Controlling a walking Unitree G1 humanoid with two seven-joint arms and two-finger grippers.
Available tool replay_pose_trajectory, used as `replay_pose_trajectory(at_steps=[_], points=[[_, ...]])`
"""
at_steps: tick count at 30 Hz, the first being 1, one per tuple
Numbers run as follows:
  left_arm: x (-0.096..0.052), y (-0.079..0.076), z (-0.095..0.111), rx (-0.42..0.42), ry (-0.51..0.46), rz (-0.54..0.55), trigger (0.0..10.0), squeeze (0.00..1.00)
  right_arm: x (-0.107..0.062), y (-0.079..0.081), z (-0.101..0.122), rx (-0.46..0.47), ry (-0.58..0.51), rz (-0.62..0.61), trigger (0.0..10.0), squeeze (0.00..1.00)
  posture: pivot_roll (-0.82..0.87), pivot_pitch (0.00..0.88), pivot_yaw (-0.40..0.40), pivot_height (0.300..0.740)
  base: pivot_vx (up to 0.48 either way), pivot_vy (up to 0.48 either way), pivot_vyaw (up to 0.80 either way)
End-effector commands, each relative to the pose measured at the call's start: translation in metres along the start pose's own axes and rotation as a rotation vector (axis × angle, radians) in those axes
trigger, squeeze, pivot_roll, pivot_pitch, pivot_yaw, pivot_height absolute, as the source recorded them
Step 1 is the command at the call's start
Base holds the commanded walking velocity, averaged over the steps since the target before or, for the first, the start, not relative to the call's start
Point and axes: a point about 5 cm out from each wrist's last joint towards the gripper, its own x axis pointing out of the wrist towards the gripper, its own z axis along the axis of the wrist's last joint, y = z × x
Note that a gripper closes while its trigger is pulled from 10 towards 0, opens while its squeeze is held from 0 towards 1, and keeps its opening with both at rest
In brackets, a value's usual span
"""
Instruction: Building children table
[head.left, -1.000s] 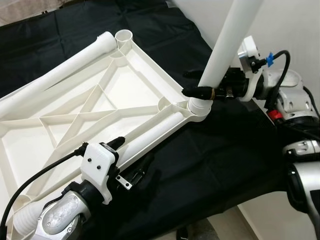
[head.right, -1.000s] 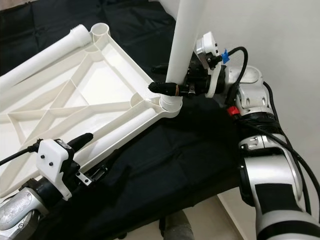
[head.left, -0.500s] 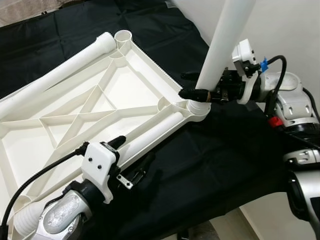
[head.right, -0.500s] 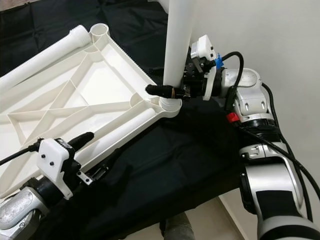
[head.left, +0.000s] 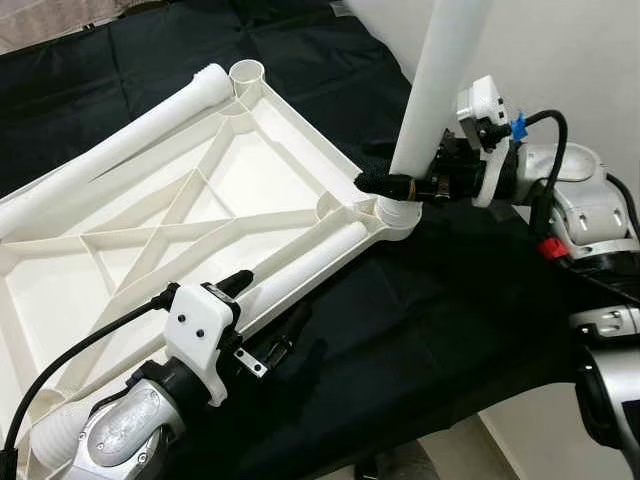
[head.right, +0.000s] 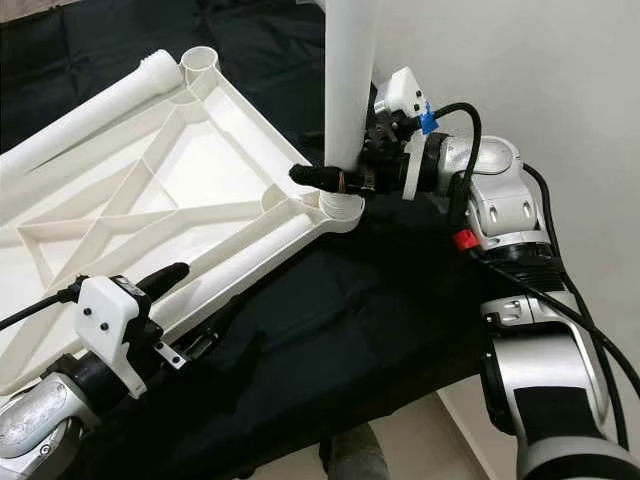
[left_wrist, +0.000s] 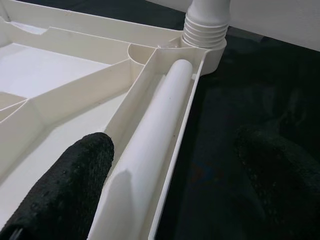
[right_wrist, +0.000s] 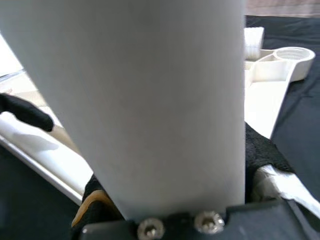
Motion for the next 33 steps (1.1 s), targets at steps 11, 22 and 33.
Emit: replay_pose_trajectory(at_steps=[11,22,33], points=[[-0.002,0.0,-0.006,0.006,0.029,-0.004,10.0,0.0,-0.002,0.014,-0.039,0.135,0.106,-0.139,10.0,0.0,0.05,0.361,0.031,0.74,0.0,0.0,0.0],[-0.001,0.0,-0.006,0.008,0.029,-0.006,10.0,0.0,-0.002,0.018,-0.043,0.168,0.115,-0.214,10.0,0.0,0.04,0.359,0.029,0.74,0.0,0.0,0.0],[-0.001,0.0,-0.006,0.007,0.027,-0.006,10.0,0.0,-0.007,0.019,-0.045,0.181,0.131,-0.369,10.0,0.0,0.04,0.356,0.027,0.74,0.0,0.0,0.0]])
